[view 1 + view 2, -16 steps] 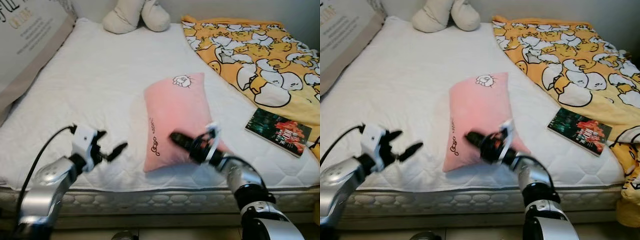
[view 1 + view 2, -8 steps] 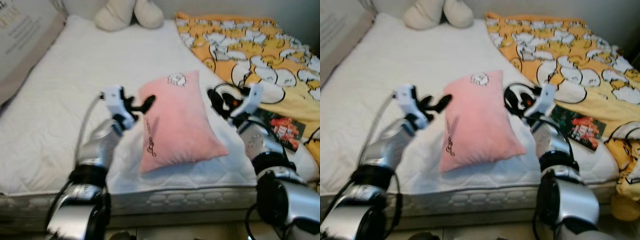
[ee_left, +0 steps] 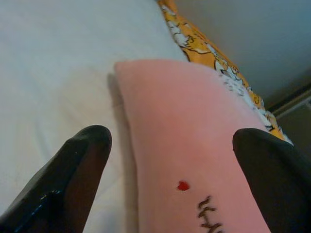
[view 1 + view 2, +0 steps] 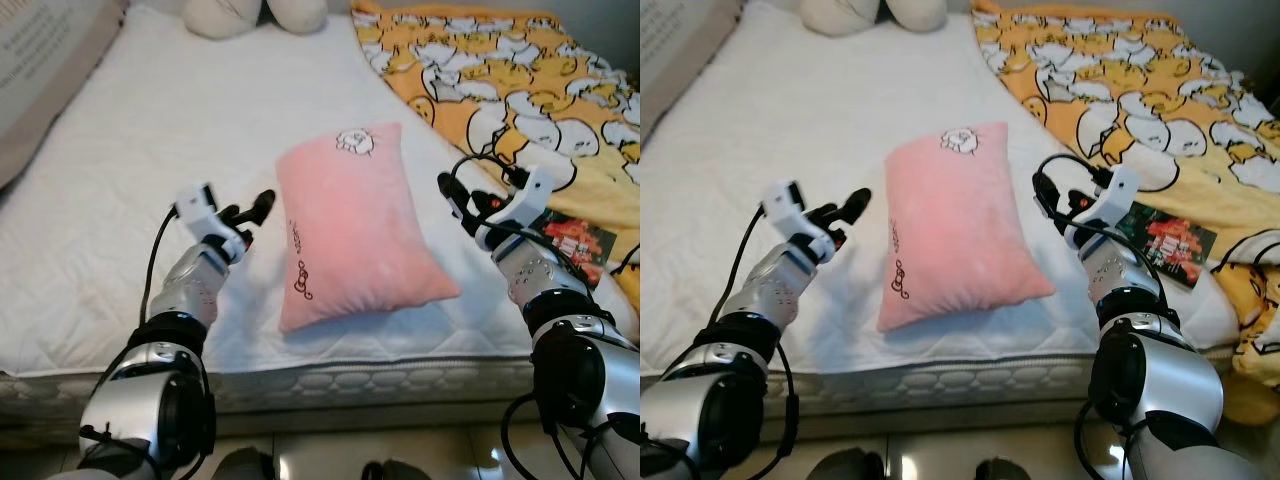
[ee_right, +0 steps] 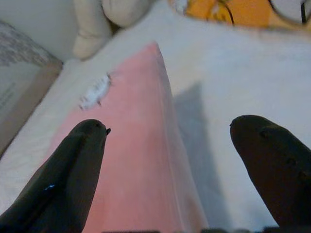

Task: Clean up the room

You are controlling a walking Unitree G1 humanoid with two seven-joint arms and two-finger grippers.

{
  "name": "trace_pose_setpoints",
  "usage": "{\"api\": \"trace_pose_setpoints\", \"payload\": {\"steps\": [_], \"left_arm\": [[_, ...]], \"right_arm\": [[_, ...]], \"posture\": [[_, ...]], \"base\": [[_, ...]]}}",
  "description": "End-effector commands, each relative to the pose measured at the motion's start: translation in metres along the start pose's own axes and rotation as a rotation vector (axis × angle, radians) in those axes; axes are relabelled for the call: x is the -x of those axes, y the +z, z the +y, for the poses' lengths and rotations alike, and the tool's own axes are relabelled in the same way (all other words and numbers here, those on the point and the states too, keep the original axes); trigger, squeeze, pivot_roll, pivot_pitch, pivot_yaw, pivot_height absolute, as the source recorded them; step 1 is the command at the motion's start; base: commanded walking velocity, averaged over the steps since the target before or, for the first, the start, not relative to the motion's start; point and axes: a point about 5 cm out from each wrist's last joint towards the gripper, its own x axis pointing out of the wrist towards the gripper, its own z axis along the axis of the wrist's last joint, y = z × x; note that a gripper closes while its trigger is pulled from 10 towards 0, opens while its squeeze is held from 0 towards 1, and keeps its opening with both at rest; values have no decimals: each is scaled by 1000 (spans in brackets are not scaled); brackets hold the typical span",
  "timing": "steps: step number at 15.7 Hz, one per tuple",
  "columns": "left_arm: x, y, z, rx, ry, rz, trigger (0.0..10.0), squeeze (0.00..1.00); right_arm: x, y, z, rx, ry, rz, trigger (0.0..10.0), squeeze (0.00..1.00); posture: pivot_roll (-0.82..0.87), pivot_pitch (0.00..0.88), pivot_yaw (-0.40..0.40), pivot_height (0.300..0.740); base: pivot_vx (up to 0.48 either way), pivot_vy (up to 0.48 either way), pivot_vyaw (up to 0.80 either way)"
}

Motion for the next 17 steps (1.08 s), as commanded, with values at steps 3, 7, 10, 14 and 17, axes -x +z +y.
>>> {"api": "trace_pose_setpoints", "payload": {"steps": [3,7,10,14,17], "left_arm": [[-2,-12,-4,161,-37,10,10000,1000],[-4,-56,-32,175,-100,128,10000,1000],[-1,-84,-54,198,-197,229,10000,0],[4,-100,-59,167,-228,286,10000,0],[5,-99,-59,128,-256,294,0,0]], "right_arm": [[-2,-8,5,-19,22,42,10000,1000],[-2,-33,14,-32,77,143,10000,1000],[4,-53,13,-16,107,256,10000,0],[13,-73,11,-23,136,323,4431,0],[13,-74,11,-41,136,321,0,0]], "posture": [[-65,186,-5,740],[-76,170,-8,740],[-75,157,-2,740],[-64,145,16,740],[-53,153,21,740]], "base": [[0,0,0],[0,0,0],[0,0,0],[0,0,0],[0,0,0]]}}
